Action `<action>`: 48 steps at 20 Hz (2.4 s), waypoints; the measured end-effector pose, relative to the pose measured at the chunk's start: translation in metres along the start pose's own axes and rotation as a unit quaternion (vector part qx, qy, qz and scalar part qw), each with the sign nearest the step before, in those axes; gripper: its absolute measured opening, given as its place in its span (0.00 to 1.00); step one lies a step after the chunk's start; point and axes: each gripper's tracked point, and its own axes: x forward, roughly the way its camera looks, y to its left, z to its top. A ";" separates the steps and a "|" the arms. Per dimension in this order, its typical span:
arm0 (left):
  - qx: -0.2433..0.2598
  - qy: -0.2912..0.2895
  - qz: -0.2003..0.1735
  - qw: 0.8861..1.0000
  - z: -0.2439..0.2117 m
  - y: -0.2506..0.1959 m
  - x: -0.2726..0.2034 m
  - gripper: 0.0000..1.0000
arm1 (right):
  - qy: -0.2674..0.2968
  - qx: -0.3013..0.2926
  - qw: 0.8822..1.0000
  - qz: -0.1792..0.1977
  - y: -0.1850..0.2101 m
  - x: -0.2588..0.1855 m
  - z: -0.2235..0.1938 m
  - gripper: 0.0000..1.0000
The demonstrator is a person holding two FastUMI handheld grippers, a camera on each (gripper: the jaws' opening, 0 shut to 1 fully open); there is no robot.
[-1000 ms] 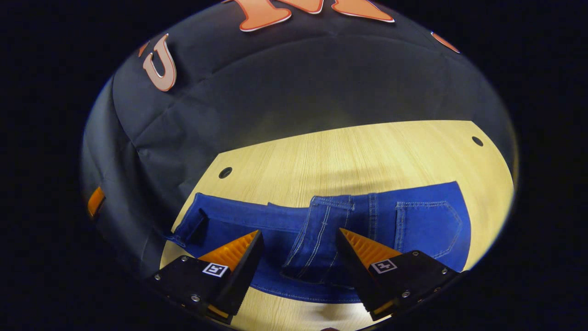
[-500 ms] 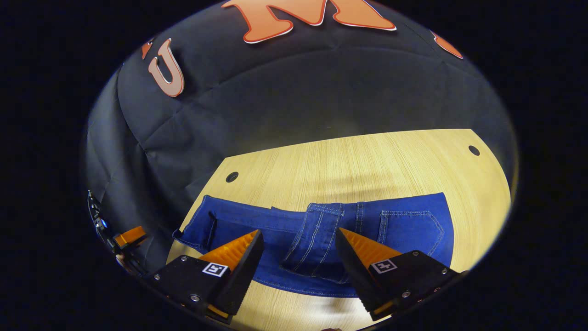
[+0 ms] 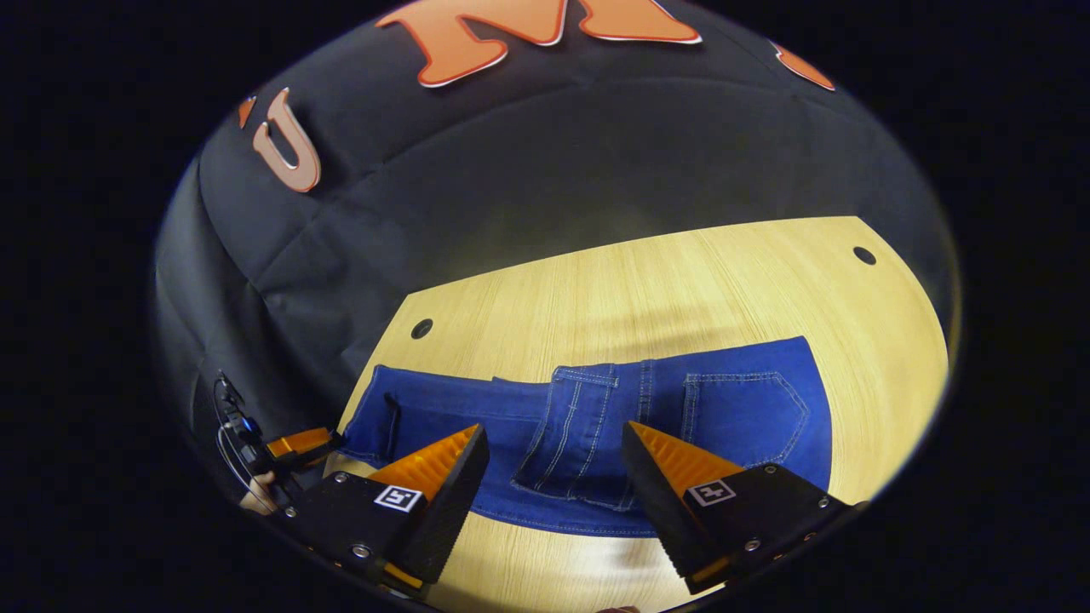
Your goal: Grasp the waist and the cuffs of the jeans and fold them to make the two legs overlap; first hold the waist and fold one-third of the jeans toward the cuffs, then hold the cuffs and fold the remaining one-third in the same direction to finish folding.
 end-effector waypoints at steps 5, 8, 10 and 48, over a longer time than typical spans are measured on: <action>-0.058 -0.044 -0.009 0.997 0.024 -0.018 0.033 0.97 | -0.004 0.045 0.999 -0.006 -0.017 -0.009 0.006 0.98; -0.034 -0.037 -0.003 0.999 0.020 -0.026 0.052 0.90 | -0.009 0.055 0.998 -0.017 -0.029 -0.016 0.007 0.98; -0.028 -0.041 0.041 0.998 0.026 -0.015 0.054 0.61 | -0.009 0.057 0.998 -0.024 -0.037 -0.019 0.006 0.98; 0.376 0.056 -0.102 0.919 -0.277 -0.554 0.081 0.03 | -0.102 0.112 0.985 -0.083 -0.279 -0.187 0.022 0.97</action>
